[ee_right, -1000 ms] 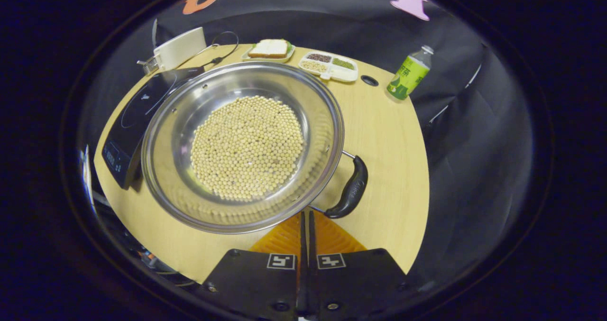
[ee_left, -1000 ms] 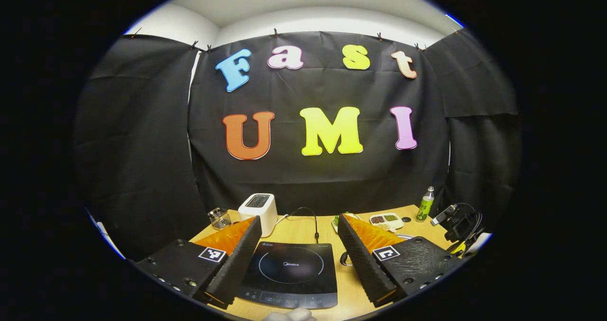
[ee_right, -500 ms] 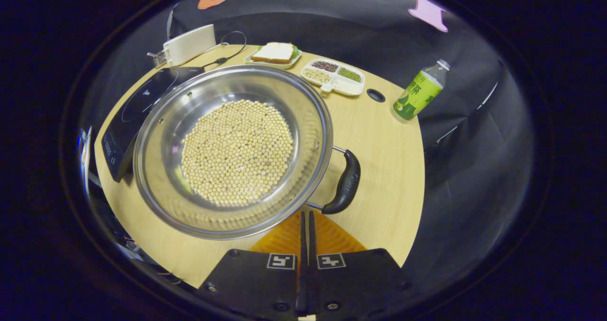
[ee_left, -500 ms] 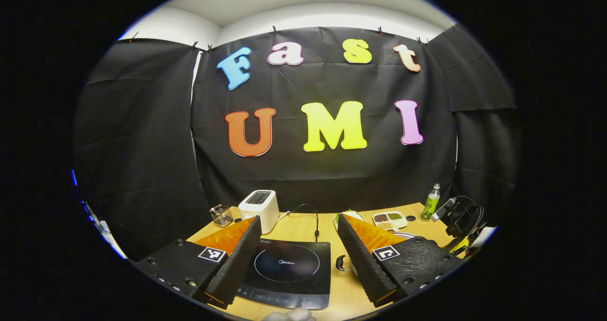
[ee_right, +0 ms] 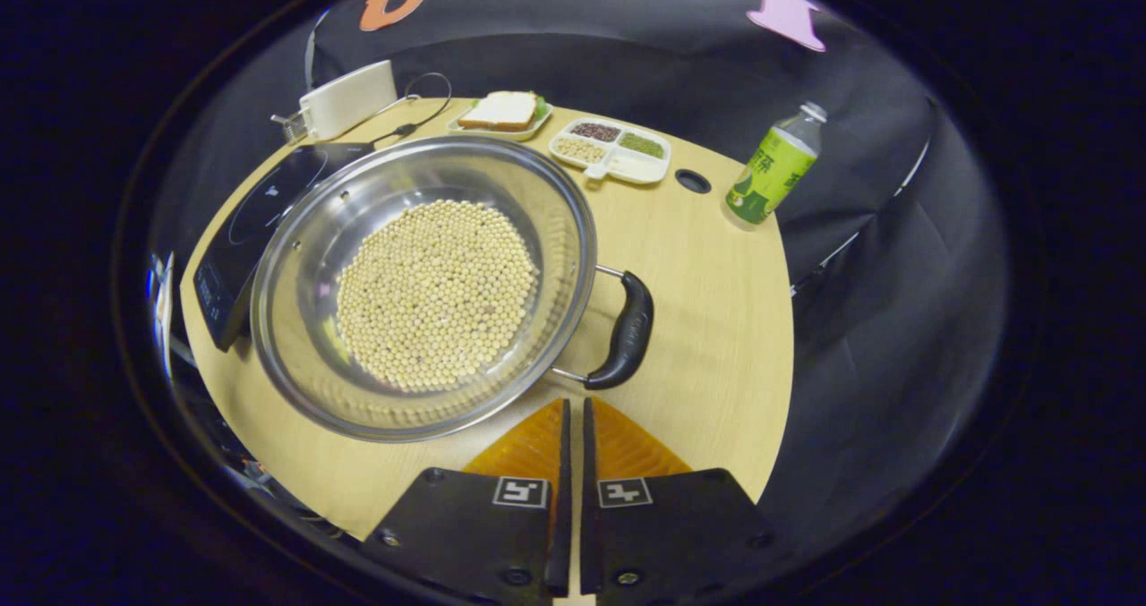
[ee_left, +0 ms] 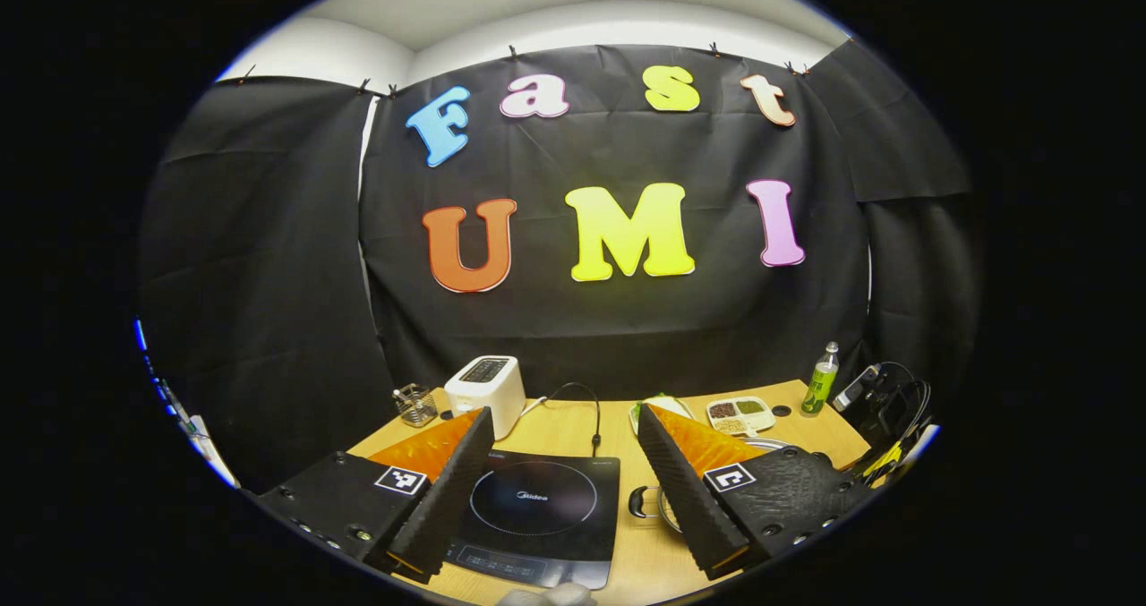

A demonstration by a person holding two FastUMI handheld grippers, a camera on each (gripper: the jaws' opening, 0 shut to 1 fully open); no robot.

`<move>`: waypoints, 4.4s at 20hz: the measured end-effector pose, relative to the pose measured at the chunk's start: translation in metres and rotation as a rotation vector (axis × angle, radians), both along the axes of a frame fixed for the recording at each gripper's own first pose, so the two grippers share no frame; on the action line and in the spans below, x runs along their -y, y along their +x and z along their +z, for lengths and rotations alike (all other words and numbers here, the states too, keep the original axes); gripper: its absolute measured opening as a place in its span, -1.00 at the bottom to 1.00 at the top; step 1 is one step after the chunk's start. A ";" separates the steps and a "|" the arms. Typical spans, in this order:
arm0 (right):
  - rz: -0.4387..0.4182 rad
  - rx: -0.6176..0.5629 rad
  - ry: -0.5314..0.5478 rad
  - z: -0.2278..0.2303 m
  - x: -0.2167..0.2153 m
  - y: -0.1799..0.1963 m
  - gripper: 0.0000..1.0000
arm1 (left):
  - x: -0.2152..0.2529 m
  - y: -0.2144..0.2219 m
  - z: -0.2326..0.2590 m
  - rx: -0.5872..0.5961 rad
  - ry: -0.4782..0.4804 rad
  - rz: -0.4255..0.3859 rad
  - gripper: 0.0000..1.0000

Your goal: First push the handle of the pot to place it horizontally, then grasp the pot with both hands and set it on the induction cooktop.

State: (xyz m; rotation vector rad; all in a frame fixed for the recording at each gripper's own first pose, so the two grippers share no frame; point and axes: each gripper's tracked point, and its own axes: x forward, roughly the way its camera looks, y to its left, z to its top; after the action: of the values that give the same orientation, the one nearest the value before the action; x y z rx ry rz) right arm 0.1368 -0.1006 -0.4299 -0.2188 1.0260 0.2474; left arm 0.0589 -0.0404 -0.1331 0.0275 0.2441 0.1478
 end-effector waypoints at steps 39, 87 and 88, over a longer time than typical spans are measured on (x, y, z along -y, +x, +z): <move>-0.160 0.013 0.217 -0.010 -0.016 0.076 0.67 | 0.095 0.069 -0.294 -0.583 -0.146 -0.123 0.96; -0.199 0.023 0.223 0.080 -0.237 0.030 0.01 | -0.136 0.038 -0.224 -0.621 -0.116 -0.056 0.10; -0.199 0.021 0.225 0.079 -0.247 0.031 0.01 | -0.147 0.038 -0.225 -0.623 -0.110 -0.057 0.10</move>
State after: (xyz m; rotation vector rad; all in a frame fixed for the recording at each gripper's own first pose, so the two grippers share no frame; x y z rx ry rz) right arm 0.1678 0.1463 -0.3508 0.0849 0.9827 0.1773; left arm 0.0969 0.1065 -0.3582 -0.0301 0.8724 0.0649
